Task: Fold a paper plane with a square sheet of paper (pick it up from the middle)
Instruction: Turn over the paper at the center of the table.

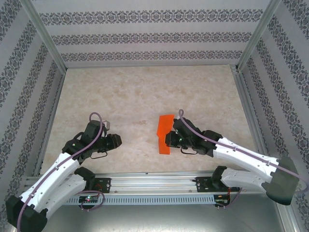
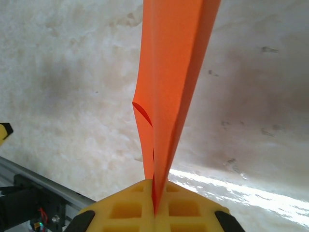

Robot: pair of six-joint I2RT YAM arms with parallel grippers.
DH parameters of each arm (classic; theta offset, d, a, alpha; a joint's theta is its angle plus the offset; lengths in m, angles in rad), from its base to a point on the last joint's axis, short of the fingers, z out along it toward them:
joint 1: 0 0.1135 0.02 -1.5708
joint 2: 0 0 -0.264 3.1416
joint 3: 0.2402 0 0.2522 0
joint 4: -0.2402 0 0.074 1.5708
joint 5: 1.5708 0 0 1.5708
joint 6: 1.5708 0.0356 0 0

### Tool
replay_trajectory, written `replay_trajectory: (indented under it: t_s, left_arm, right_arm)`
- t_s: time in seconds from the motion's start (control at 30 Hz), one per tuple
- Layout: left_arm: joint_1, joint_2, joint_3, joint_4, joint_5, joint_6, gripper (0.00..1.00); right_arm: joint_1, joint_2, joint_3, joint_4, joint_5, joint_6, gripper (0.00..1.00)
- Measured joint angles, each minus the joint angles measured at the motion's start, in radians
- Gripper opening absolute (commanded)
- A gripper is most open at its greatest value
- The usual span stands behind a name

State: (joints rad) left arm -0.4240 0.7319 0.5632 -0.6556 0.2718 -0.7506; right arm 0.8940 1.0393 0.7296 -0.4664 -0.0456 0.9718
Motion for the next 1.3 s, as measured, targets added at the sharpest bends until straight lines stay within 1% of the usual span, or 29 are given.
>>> replay_trajectory:
  t_s: [0.07, 0.17, 0.2, 0.27, 0.3, 0.33, 0.4, 0.67, 0.8, 0.9, 1.1, 1.3]
  left_arm:
    - [0.012, 0.000, -0.008, 0.000, -0.010, 0.000, 0.43]
    - [0.032, 0.000, -0.019, -0.001, -0.021, 0.000, 0.43]
    - [0.040, 0.000, -0.023, -0.001, -0.024, 0.000, 0.46]
    - [0.053, 0.000, -0.027, -0.002, -0.031, 0.001, 0.50]
    - [0.059, 0.000, -0.029, -0.002, -0.038, 0.000, 0.50]
    - [0.066, 0.001, -0.032, -0.002, -0.044, 0.000, 0.50]
    - [0.085, 0.005, -0.037, -0.001, -0.060, 0.000, 0.55]
    - [0.149, 0.097, -0.048, 0.008, -0.113, 0.015, 0.59]
    - [0.167, 0.121, -0.048, 0.019, -0.142, 0.015, 0.61]
    - [0.172, 0.127, -0.048, 0.042, -0.170, 0.015, 0.61]
    - [0.185, 0.141, -0.045, 0.057, -0.221, 0.014, 0.63]
    - [0.198, 0.104, -0.028, 0.036, -0.273, 0.003, 0.67]
  right_arm:
    - [0.000, -0.016, 0.000, -0.025, 0.008, 0.000, 0.04]
    - [0.000, -0.023, 0.008, -0.066, 0.021, -0.004, 0.04]
    - [0.000, -0.020, 0.017, -0.086, 0.029, -0.008, 0.04]
    - [-0.002, -0.003, 0.052, -0.130, 0.043, -0.016, 0.04]
    - [-0.002, 0.015, 0.082, -0.159, 0.053, -0.026, 0.04]
    - [-0.002, 0.038, 0.118, -0.189, 0.061, -0.035, 0.04]
    - [-0.002, 0.093, 0.210, -0.255, 0.084, -0.056, 0.03]
    - [-0.002, 0.289, 0.551, -0.565, 0.262, -0.156, 0.03]
    - [-0.002, 0.434, 0.717, -0.713, 0.346, -0.207, 0.03]
    - [-0.001, 0.536, 0.792, -0.787, 0.382, -0.239, 0.03]
    - [-0.001, 0.709, 0.885, -0.840, 0.395, -0.297, 0.05]
    - [0.006, 0.856, 0.937, -0.819, 0.364, -0.325, 0.06]
